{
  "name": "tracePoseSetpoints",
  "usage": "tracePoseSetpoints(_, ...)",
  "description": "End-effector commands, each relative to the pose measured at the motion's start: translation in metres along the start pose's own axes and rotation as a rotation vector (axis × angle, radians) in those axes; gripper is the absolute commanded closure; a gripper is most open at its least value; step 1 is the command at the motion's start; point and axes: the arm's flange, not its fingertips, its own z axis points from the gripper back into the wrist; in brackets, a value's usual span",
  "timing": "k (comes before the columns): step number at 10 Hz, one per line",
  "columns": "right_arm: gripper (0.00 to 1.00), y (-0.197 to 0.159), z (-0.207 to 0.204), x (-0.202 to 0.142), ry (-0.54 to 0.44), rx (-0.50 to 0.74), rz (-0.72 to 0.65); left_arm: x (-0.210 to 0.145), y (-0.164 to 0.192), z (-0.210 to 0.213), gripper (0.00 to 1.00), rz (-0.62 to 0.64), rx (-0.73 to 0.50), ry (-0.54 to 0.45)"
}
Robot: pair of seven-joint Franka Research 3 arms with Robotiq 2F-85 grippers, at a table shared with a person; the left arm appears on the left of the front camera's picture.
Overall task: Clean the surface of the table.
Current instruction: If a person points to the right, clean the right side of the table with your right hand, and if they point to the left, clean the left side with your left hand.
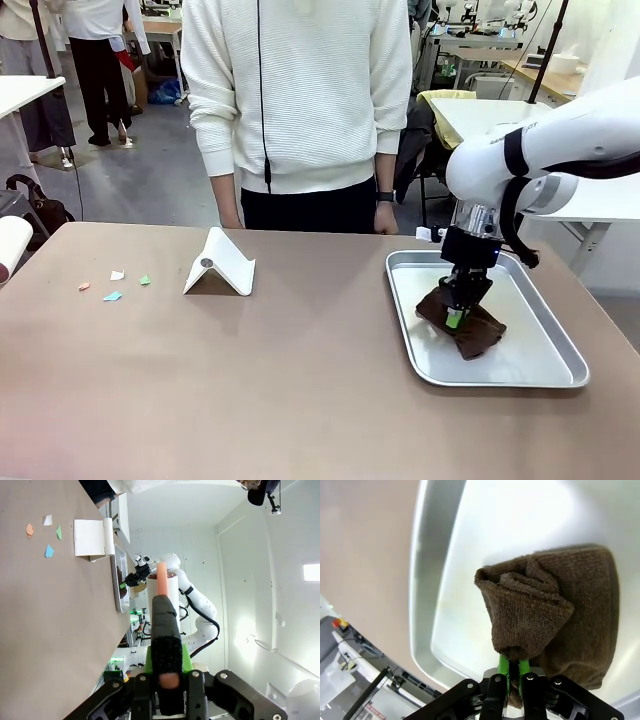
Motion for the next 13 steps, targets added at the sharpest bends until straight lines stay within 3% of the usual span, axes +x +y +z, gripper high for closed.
tracePoseSetpoints(1,0.92,-0.025,0.007,-0.003,-0.040,-0.017,-0.081,-0.003,-0.004,0.000,1.00,-0.006,0.001,0.012)
tracePoseSetpoints(4,0.92,-0.060,0.018,-0.009,-0.149,0.089,-0.210,-0.003,-0.004,0.000,1.00,-0.006,0.001,0.012)
tracePoseSetpoints(6,0.92,-0.070,0.022,-0.010,-0.264,0.201,-0.268,-0.003,-0.004,0.000,1.00,-0.006,0.001,0.012)
tracePoseSetpoints(8,0.92,-0.076,0.023,-0.010,-0.313,0.284,-0.312,-0.003,-0.004,0.000,1.00,-0.006,0.001,0.012)
tracePoseSetpoints(11,0.92,-0.089,0.039,-0.023,-0.321,0.452,-0.377,-0.003,-0.004,0.000,1.00,-0.006,0.001,0.012)
tracePoseSetpoints(13,0.92,-0.098,0.053,-0.036,-0.299,0.660,-0.419,-0.003,-0.004,0.000,1.00,-0.006,0.001,0.012)
